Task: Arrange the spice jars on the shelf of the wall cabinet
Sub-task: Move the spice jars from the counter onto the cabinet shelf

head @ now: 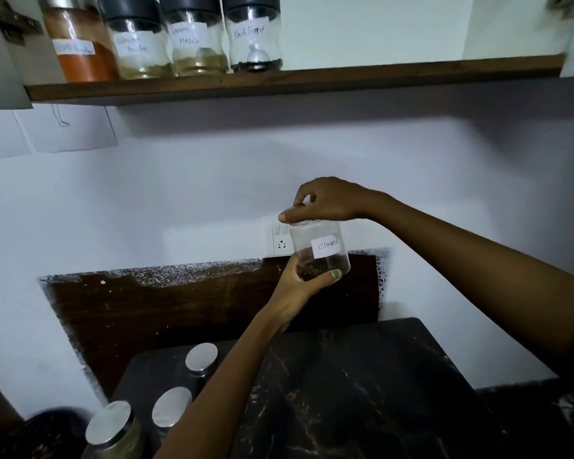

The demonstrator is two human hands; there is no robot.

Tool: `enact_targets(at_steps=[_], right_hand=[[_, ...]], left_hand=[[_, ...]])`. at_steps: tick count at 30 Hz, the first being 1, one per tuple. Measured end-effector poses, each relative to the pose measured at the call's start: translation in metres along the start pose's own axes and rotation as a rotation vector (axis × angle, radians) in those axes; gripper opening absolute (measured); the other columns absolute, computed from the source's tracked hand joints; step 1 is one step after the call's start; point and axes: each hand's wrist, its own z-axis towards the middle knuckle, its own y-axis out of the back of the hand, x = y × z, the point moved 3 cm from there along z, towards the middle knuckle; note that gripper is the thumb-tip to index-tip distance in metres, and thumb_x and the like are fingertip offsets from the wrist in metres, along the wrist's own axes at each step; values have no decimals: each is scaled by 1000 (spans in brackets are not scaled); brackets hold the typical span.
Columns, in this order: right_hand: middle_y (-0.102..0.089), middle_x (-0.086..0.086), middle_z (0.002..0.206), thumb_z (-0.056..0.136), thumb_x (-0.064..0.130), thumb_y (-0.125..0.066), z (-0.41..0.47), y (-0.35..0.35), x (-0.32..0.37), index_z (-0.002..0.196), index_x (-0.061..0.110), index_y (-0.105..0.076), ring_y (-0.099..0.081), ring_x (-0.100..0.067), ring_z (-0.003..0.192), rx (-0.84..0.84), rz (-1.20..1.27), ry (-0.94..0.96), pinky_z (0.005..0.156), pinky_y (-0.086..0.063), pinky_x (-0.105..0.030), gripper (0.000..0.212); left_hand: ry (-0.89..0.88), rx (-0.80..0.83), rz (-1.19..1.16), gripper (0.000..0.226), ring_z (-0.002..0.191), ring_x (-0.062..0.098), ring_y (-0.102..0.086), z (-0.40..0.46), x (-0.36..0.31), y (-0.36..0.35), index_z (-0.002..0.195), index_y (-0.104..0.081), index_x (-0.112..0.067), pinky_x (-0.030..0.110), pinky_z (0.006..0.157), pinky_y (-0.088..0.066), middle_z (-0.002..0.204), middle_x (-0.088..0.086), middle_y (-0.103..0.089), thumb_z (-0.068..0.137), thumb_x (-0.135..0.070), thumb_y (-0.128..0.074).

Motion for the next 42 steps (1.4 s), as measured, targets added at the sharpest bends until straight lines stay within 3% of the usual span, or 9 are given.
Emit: enact_targets(at_steps=[4,7,12,17,21,25,31,39,42], right_hand=[[-66,-2,102,86,70,-29,-9,3,1,97,13,-62,-61,-20,96,-106,267,44,90,-48,-41,67],[-65,8,103,85,68,-26,-14,18,-3,108,23,-59,-61,-5,93,-316,537,87,76,-52,-21,60],[-69,6,91,100,32,-31,-15,43,-2,98,22,-64,-65,-6,83,-733,774,94,66,-52,-17,34],[-66,17,97,98,27,-37,-11,75,5,100,29,-63,-63,-3,93,-942,782,228,74,-53,-16,26],[-64,16,101,99,15,-39,3,111,9,109,22,-58,-61,0,94,-1042,786,291,78,-51,-19,22],[-62,5,101,99,17,-41,20,142,11,108,17,-56,-57,-2,89,-1187,730,283,75,-47,-19,18],[-62,-2,104,98,26,-43,52,156,-2,105,16,-58,-57,-16,91,-1265,694,180,79,-49,-35,19],[-61,-2,109,93,37,-52,76,145,-27,113,17,-57,-57,-12,89,-1209,671,93,75,-49,-28,29],[-61,-1,111,91,42,-52,81,144,-32,119,20,-52,-58,-15,96,-1124,548,70,87,-47,-36,35]], left_hand=[[-96,-52,-30,57,92,-15,-59,1,-9,3,115,-44,-40,4,67,-47,109,-22,-57,69,-35,-79],[-182,-99,-14,64,92,-17,-58,14,-42,10,112,-42,-50,4,64,-47,106,-30,-59,60,-53,-80],[-339,-185,211,65,100,-12,-52,37,-105,14,107,-24,-66,15,87,-42,105,-41,-49,55,-77,-62],[-552,-324,470,71,113,13,-47,59,-174,27,112,-26,-45,34,95,-42,108,-22,-54,58,-84,-51],[-752,-462,679,86,120,9,-32,76,-233,28,131,-27,-32,30,101,-20,126,-9,-36,64,-85,-40],[-763,-508,817,88,126,14,-27,99,-274,30,136,-28,-27,36,101,-18,131,-4,-34,67,-81,-39],[-621,-514,875,85,133,23,-29,128,-284,30,144,-21,-20,43,106,-15,138,3,-39,80,-72,-42],[-518,-595,895,63,134,25,-25,142,-277,24,147,-19,-20,44,107,-7,134,2,-52,95,-56,-21],[-520,-619,911,58,135,26,-25,145,-275,28,149,-17,-21,44,107,-7,133,3,-53,98,-50,-20]])
